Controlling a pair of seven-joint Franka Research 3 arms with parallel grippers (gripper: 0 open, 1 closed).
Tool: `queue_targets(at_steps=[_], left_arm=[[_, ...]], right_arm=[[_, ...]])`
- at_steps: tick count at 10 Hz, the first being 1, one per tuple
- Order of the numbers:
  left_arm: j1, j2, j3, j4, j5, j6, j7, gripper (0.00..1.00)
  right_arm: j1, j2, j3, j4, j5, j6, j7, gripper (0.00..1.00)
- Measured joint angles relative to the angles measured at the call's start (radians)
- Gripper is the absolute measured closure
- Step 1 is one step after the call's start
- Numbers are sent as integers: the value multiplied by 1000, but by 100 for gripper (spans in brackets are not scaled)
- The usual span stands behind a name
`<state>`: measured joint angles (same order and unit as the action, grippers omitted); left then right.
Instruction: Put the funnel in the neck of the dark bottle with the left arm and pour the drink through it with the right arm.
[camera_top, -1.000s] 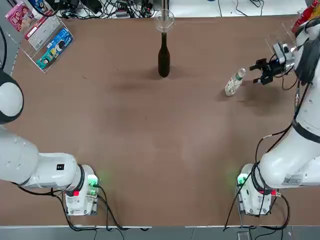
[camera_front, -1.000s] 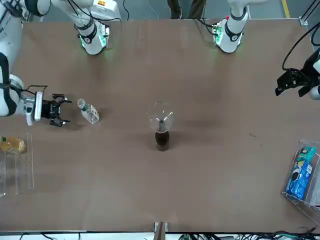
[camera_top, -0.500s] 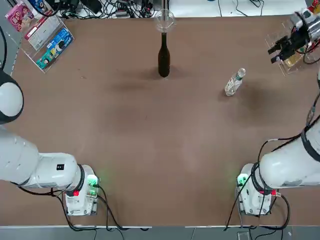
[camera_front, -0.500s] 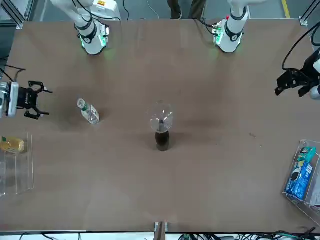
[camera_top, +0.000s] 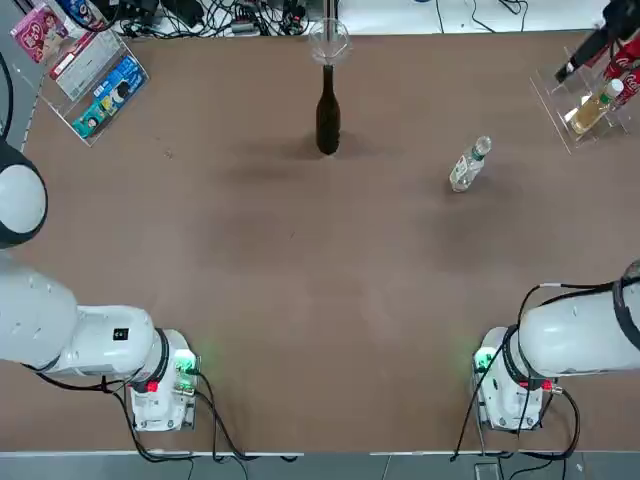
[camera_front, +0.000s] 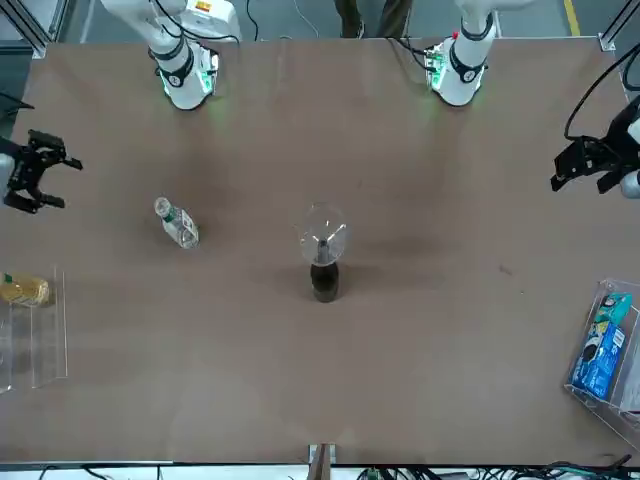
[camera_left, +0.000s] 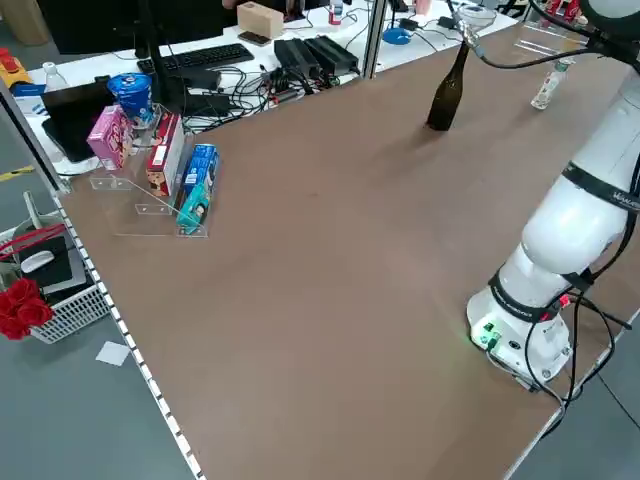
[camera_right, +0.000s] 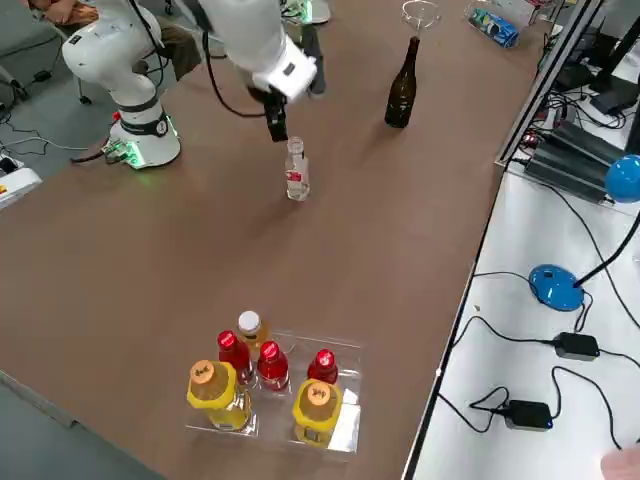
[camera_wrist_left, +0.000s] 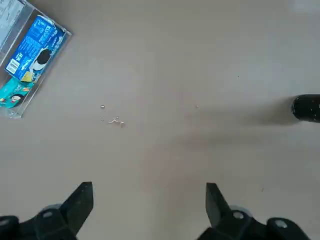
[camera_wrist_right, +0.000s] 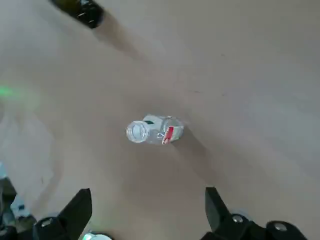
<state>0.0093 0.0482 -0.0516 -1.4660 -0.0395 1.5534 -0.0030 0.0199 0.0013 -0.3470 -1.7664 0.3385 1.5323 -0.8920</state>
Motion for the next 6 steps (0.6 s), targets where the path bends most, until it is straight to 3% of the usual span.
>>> queue_targets(at_steps=[4,6], left_arm=[[2,0,2,1,0,0,-1,1],[2,0,2,3,0,-1,-4,1]], right_arm=[[0,-128,186,58,-191,-4,679,0],[-2,-193,207,57,-234,-26,848,0]])
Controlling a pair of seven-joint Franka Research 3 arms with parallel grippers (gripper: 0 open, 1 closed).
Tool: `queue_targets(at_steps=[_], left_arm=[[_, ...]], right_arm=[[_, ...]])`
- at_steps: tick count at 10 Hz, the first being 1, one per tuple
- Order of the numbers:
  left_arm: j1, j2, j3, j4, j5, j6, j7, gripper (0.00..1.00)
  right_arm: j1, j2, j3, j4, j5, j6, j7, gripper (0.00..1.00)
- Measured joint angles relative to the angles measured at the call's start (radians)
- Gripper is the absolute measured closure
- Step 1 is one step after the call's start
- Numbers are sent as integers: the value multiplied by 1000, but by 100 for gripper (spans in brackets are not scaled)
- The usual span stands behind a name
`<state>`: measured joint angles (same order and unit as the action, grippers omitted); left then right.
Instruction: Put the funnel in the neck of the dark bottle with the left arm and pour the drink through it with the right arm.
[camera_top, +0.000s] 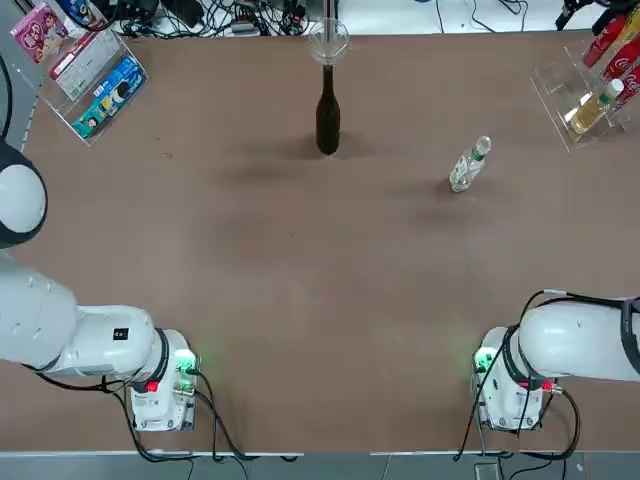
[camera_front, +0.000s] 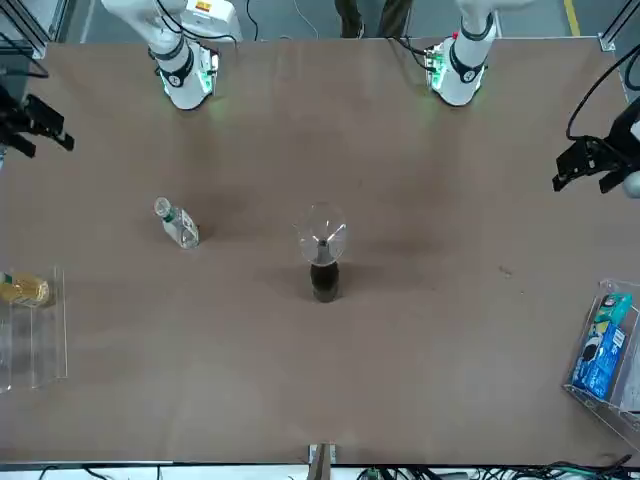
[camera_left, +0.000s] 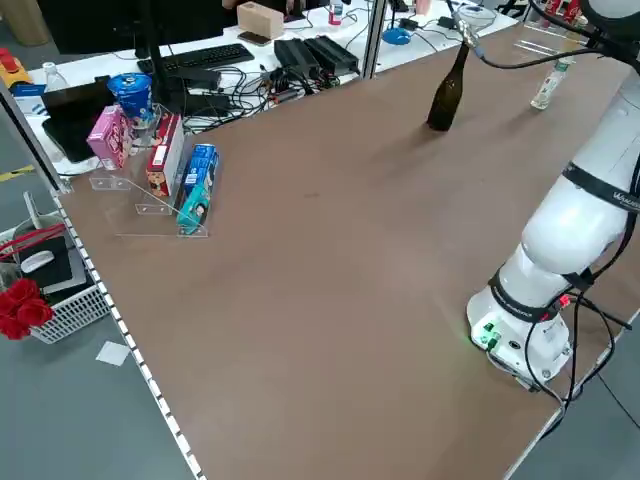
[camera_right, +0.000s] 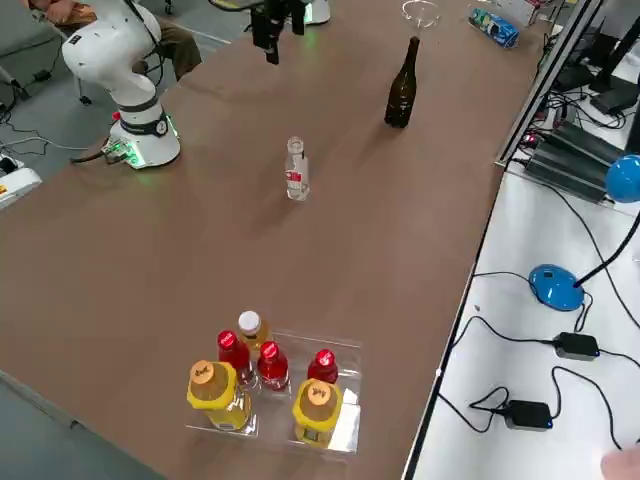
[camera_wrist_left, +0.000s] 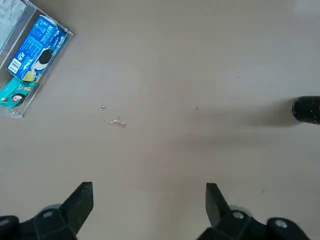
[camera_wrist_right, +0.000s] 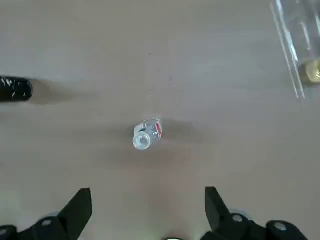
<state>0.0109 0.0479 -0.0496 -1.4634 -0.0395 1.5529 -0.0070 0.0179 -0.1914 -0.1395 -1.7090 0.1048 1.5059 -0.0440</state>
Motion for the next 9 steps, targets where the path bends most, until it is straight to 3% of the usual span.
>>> queue_targets(at_steps=[2,4,9], left_arm=[[-2,0,0,0,0,-2,-1,1],[-4,-1,0,0,0,-2,-2,1],[-4,-1,0,0,0,-3,-11,1]], right_arm=[[-7,-33,13,0,-70,-38,88,0],[-10,-51,64,0,-117,-49,125,0],[-38,-52,74,0,-122,-46,131,0]])
